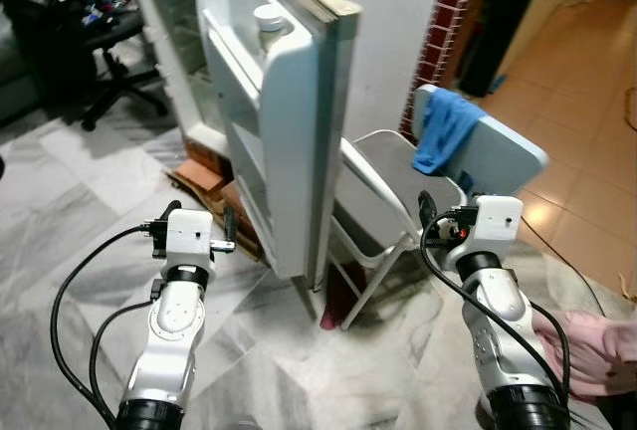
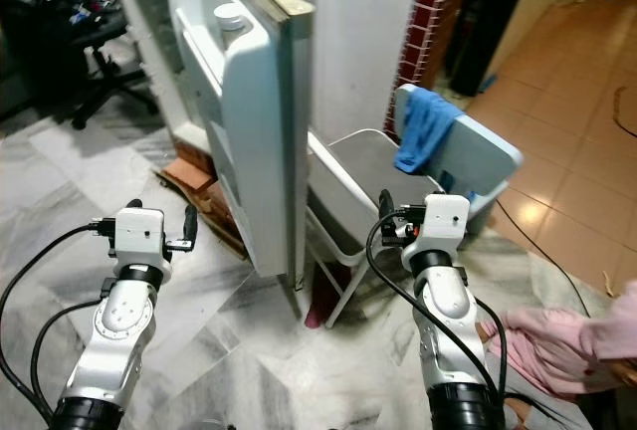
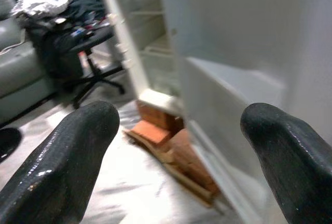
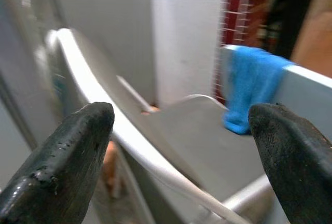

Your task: Restocking fridge

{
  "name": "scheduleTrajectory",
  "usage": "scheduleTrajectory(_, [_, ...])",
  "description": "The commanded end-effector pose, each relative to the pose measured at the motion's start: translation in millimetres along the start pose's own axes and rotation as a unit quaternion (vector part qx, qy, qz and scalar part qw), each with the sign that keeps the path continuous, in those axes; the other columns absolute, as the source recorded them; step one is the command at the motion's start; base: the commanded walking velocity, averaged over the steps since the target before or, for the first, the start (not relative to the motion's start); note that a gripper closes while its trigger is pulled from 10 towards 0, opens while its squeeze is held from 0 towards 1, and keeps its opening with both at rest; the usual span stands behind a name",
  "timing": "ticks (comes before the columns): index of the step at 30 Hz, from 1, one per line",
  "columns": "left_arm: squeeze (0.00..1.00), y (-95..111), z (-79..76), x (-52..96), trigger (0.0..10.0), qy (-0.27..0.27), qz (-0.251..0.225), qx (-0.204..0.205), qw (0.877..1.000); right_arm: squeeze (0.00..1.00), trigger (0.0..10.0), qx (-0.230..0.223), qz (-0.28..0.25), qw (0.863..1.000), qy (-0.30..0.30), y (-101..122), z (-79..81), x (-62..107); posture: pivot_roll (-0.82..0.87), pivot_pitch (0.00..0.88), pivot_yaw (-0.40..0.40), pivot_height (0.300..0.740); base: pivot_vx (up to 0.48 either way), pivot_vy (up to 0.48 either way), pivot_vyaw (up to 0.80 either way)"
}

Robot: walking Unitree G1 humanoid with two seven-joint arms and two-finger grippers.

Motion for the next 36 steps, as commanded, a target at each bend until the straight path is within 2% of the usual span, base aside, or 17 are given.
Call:
scheduleTrajectory(1, [0.0,0.5,-3.0,-1.2,10.0,-0.005,-0.002,0.009,1.0,0.0,10.0,0.004,0.002,1.0,-0.009,-2.0,-7.0,2.2,0.09,0.033,-0.017,0.74,0.3,0.0,0.0])
scheduleTrajectory(7, [0.0,3.7,-6.9,-0.8,10.0,-0.008,-0.004,0.012,1.0,0.0,10.0,-0.007,-0.001,1.0,0.016,-1.4,-1.2,0.4,0.09,0.034,-0.014,0.74,0.0,0.0,0.0])
scheduleTrajectory(11, [0.0,0.8,-5.4,-0.3,10.0,-0.006,0.004,0.008,1.0,0.0,10.0,-0.027,-0.019,0.995,0.093,7.3,16.9,-7.3,0.09,0.034,-0.013,0.74,0.0,0.0,0.0])
scheduleTrajectory(13, [0.0,-2.3,-1.8,0.7,10.0,0.0,0.011,0.004,1.0,1.0,10.0,-0.018,-0.029,0.994,0.106,12.6,20.8,-11.1,0.1,0.036,-0.013,0.74,0.0,0.0,0.0])
scheduleTrajectory(18, [0.0,-8.7,16.4,9.0,10.0,0.024,0.027,-0.01,0.999,1.0,10.0,-0.023,-0.047,0.988,0.146,27.7,36.9,-27.7,0.12,0.04,-0.017,0.74,0.0,0.0,0.0])
scheduleTrajectory(19, [0.0,-12.8,21.6,11.7,10.0,0.028,0.035,-0.016,0.999,0.51,10.0,-0.029,-0.052,0.987,0.152,32.8,42.0,-32.9,0.12,0.04,-0.019,0.74,0.0,0.0,0.0])
scheduleTrajectory(20, [0.0,-14.6,23.8,12.9,10.0,0.03,0.039,-0.019,0.999,0.51,10.0,-0.031,-0.054,0.986,0.154,35.3,44.4,-35.5,0.13,0.041,-0.02,0.74,0.0,0.0,0.0])
scheduleTrajectory(21, [0.0,-16.7,26.0,14.3,10.0,0.032,0.044,-0.021,0.998,0.18,10.0,-0.036,-0.058,0.985,0.156,38.9,47.9,-38.7,0.13,0.042,-0.02,0.74,0.0,0.0,0.0])
scheduleTrajectory(22, [0.0,-22.0,29.7,17.7,10.0,0.035,0.057,-0.028,0.997,0.0,10.0,-0.053,-0.067,0.983,0.161,48.7,58.7,-46.7,0.13,0.041,-0.022,0.74,0.0,0.0,0.0])
scheduleTrajectory(24, [0.0,-27.8,32.2,20.9,10.0,0.035,0.071,-0.034,0.996,0.0,10.0,-0.059,-0.077,0.98,0.174,60.8,76.6,-55.8,0.14,0.041,-0.023,0.74,0.0,0.0,0.0])
scheduleTrajectory(26, [0.0,-28.3,31.8,20.5,10.0,0.034,0.073,-0.033,0.996,0.0,10.0,-0.057,-0.08,0.979,0.178,63.2,79.9,-57.4,0.14,0.04,-0.025,0.74,0.0,0.0,0.0])
scheduleTrajectory(28, [0.0,-33.6,33.0,24.1,10.0,0.03,0.087,-0.038,0.995,0.0,10.0,-0.082,-0.089,0.972,0.199,82.9,111.4,-67.8,0.17,0.036,-0.034,0.74,0.0,0.0,0.0])
scheduleTrajectory(31, [0.0,-34.9,32.3,26.1,10.0,0.026,0.092,-0.038,0.995,0.0,10.0,-0.113,-0.099,0.961,0.231,96.7,132.2,-68.4,0.17,0.035,-0.04,0.74,0.0,0.0,0.0])
scheduleTrajectory(32, [0.0,-34.8,32.9,28.1,10.0,0.027,0.093,-0.036,0.995,0.0,10.0,-0.158,-0.119,0.923,0.331,116.1,163.9,-53.3,0.18,0.034,-0.047,0.74,0.0,0.0,0.0])
scheduleTrajectory(34, [0.0,-36.3,34.3,29.7,10.0,0.031,0.096,-0.032,0.994,0.0,10.0,-0.212,-0.149,0.832,0.49,141.8,190.7,-12.3,0.19,0.032,-0.057,0.74,0.0,0.0,0.0])
scheduleTrajectory(35, [0.0,-36.3,34.3,29.7,10.0,0.031,0.096,-0.032,0.994,0.0,10.0,-0.212,-0.149,0.832,0.49,141.8,190.7,-12.3,0.19,0.032,-0.057,0.74,0.0,0.0,0.0])
scheduleTrajectory(36, [0.0,-36.8,34.6,30.1,10.0,0.031,0.097,-0.032,0.994,0.0,10.0,-0.217,-0.154,0.807,0.527,146.0,192.9,0.7,0.19,0.032,-0.058,0.74,0.0,0.0,0.0])
Point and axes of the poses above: a point about 5 cm out from each wrist's last joint towards the gripper, its own x axis pointing back from the gripper into the wrist, its own y axis along the axis of the wrist's last joint, z = x × y, the point moved 3 cm from there along -x, pointing out of the wrist towards the gripper, and after that the axes turned 7 degrees about x, right-handed, at the moved point
